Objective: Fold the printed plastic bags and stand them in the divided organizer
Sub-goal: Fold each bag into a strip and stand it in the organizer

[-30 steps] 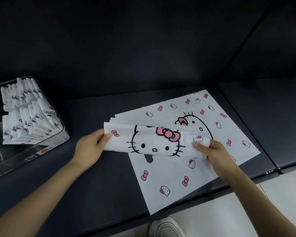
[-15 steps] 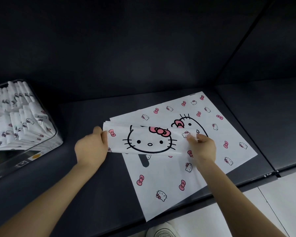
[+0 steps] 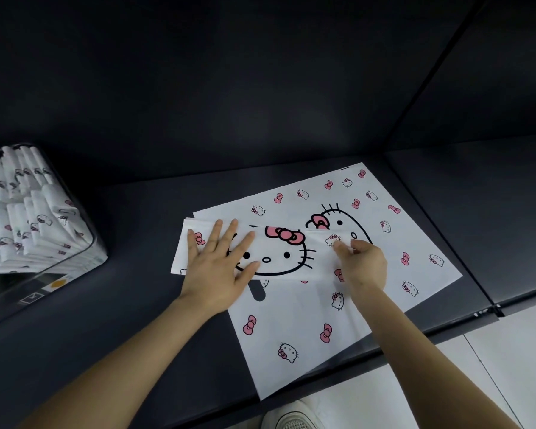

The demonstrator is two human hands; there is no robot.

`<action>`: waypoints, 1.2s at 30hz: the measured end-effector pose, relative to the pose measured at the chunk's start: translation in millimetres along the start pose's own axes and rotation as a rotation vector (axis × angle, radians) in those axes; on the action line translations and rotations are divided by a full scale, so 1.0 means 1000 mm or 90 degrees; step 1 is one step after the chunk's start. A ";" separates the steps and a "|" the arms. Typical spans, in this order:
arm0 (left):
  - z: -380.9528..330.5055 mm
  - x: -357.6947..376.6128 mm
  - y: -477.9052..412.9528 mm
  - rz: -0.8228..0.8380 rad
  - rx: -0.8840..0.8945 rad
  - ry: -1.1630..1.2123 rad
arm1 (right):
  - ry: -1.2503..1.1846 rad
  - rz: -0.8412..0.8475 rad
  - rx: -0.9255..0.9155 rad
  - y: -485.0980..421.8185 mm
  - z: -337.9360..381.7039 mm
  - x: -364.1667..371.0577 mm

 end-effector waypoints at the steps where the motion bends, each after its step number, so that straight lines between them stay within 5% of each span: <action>1: -0.001 -0.002 -0.001 0.009 -0.006 -0.007 | 0.020 0.001 -0.008 0.004 0.004 -0.002; 3: -0.002 -0.002 -0.001 0.032 -0.014 -0.022 | 0.153 -0.092 -0.160 0.010 0.014 -0.010; 5: -0.003 -0.003 0.000 0.040 -0.021 -0.030 | 0.242 -0.211 -0.452 0.027 0.028 -0.011; 7: -0.002 -0.003 -0.001 0.032 -0.023 -0.035 | 0.245 -0.149 -0.653 0.055 0.033 0.008; 9: -0.002 -0.002 -0.001 0.025 -0.022 -0.043 | 0.271 0.003 -0.724 0.078 0.025 0.038; 14: -0.002 0.000 -0.001 0.029 -0.026 -0.055 | 0.373 0.196 -0.659 0.074 0.005 0.050; 22: -0.001 -0.003 -0.002 0.031 -0.022 -0.054 | 0.475 0.155 -0.528 0.027 -0.026 -0.003; 27: -0.002 -0.003 -0.001 0.023 -0.022 -0.042 | 0.249 0.012 -0.643 0.018 0.025 0.006; 36: 0.006 0.000 -0.004 0.034 0.025 -0.002 | 0.441 0.285 -0.541 -0.016 0.059 0.029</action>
Point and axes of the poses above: each hand's wrist, its own y-axis away from the middle knuckle, its own x-axis out of the palm, z = x × y, the point moved 5 cm from there along -y, towards the middle knuckle, and after that the axes turned 15 degrees about -z, right-handed, at the moved point
